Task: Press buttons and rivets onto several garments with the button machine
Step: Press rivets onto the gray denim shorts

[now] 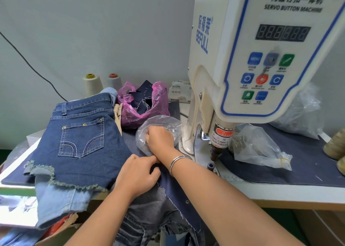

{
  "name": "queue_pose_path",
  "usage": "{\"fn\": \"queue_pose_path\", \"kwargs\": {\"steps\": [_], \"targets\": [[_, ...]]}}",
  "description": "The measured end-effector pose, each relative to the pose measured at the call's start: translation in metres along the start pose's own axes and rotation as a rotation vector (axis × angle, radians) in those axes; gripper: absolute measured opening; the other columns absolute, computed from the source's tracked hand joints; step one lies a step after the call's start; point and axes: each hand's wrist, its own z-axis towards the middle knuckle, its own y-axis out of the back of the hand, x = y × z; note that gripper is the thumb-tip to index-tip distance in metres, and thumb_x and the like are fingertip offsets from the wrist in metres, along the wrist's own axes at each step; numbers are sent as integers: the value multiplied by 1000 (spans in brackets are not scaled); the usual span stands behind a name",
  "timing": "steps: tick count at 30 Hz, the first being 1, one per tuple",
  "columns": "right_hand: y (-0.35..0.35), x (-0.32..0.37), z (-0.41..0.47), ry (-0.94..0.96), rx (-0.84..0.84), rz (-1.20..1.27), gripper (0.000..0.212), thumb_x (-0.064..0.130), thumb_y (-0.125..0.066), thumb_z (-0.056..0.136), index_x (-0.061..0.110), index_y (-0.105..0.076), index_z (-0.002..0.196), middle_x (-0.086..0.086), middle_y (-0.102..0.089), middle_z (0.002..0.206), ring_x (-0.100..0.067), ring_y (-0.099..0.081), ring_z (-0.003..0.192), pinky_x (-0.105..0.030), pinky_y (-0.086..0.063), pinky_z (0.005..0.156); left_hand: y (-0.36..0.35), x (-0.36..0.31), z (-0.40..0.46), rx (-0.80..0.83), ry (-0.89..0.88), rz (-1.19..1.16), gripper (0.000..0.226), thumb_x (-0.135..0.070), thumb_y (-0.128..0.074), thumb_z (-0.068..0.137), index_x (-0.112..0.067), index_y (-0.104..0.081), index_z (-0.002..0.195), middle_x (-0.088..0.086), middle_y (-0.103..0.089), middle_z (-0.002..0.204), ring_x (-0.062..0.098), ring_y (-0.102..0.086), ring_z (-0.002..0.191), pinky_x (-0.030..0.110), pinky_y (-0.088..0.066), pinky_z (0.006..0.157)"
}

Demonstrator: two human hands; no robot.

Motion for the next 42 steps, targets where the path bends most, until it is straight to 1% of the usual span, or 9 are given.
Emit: {"fn": "queue_pose_path", "kwargs": {"steps": [3, 6, 8, 14, 19, 23, 28, 37, 42], "targets": [[11, -4, -15, 57, -82, 44, 24, 17, -44, 96, 6, -63, 106, -12, -65, 107, -30, -58, 100, -35, -41, 79, 0, 1, 0, 22, 21, 21, 40, -40, -29, 77, -31, -63, 95, -7, -71, 90, 19, -53, 75, 29, -35, 83], [23, -10, -56, 242, -245, 108, 19, 17, -50, 94, 5, -64, 98, -8, -65, 98, -25, -54, 97, -32, -41, 81, 1, 2, 0, 37, 45, -23, 14, -37, -37, 79, -37, -48, 70, -2, -66, 75, 23, -47, 68, 32, -34, 73], [34, -20, -97, 317, -299, 250, 12, 15, -58, 89, 6, -66, 89, -6, -64, 85, -22, -55, 87, -29, -42, 76, 1, 1, -1, 43, 53, -44, 20, -37, -42, 84, -38, -37, 65, -3, -60, 66, 23, -45, 66, 33, -32, 68], [84, -95, -182, 281, -210, 179, 19, 35, -56, 87, 21, -68, 87, 10, -60, 78, -4, -53, 71, -14, -41, 65, -3, 4, 0, -2, 53, 29, 29, -39, -35, 76, -23, -58, 84, -1, -65, 73, 22, -41, 69, 31, -28, 67], [104, -135, -170, 119, -193, 161, 7, 22, -65, 88, 18, -70, 91, 7, -67, 80, -8, -58, 71, -29, -49, 68, -2, 3, -1, 23, 86, 39, 33, -41, -34, 76, -26, -60, 89, -2, -66, 76, 23, -42, 72, 32, -31, 68], [104, -135, -159, 152, -168, 146, 5, 24, -63, 90, 20, -67, 90, 17, -59, 72, 1, -53, 65, -17, -40, 61, -1, 2, -1, 13, 84, 48, 33, -41, -34, 75, -26, -59, 88, -2, -65, 73, 23, -43, 72, 31, -28, 67], [110, -130, -152, 237, -181, -15, 17, 26, -66, 88, 10, -70, 89, -3, -66, 78, -13, -53, 68, -24, -35, 61, 0, 2, -1, 4, 64, 35, 25, -40, -35, 75, -28, -56, 83, -6, -53, 64, 22, -42, 70, 31, -27, 66], [109, -129, -148, 200, -137, 84, 18, 26, -69, 85, 8, -69, 82, 3, -61, 67, -14, -54, 63, -27, -41, 58, 0, 2, -2, -15, 49, 29, 27, -39, -35, 75, -26, -57, 82, -10, -43, 56, 22, -43, 69, 31, -24, 64], [99, -131, -150, 122, -109, 280, 32, 22, -69, 86, 38, -48, 67, 12, -62, 67, 3, -57, 66, -7, -39, 59, 1, 0, -2, -18, 48, 21, 28, -39, -34, 75, -26, -57, 82, -12, -39, 51, 21, -44, 68, 31, -23, 64]]}}
